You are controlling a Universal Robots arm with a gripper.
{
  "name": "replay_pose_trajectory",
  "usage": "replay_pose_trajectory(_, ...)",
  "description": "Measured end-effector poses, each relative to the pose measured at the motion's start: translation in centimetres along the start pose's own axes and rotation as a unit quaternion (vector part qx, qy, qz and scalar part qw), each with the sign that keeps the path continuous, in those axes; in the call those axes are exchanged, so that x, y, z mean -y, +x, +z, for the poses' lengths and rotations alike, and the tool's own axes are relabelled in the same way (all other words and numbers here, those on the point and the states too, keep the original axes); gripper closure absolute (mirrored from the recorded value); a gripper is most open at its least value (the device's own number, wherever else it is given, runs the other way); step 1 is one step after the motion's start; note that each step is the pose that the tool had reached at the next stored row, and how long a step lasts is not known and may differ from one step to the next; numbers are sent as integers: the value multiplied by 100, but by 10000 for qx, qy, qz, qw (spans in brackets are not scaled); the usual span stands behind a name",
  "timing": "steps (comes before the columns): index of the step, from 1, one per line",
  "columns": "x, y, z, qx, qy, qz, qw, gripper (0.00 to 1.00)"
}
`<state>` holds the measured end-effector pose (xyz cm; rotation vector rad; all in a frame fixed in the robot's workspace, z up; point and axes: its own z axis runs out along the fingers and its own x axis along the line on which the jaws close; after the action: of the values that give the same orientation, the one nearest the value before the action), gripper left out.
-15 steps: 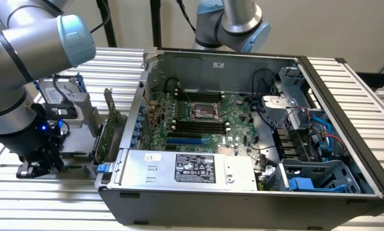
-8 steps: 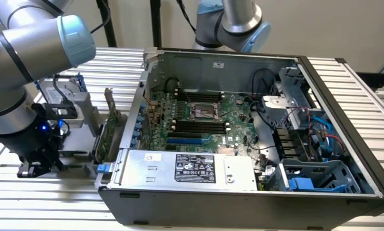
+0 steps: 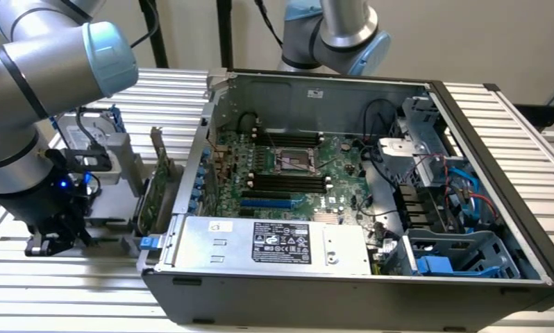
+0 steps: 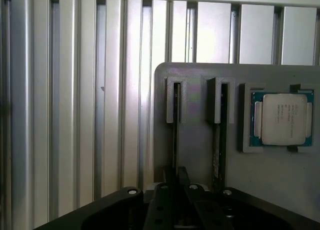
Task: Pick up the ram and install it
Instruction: 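Pick up the ram and move it above insertion slot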
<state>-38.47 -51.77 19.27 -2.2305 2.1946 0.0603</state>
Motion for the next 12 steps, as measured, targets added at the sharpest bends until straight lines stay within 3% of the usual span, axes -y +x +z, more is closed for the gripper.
replay_pose_trajectory(7, -1, -2, -43, 0, -2, 0, 10000, 86)
replay_pose_trajectory(12, -3, -7, -196, 0, -4, 0, 10000, 86)
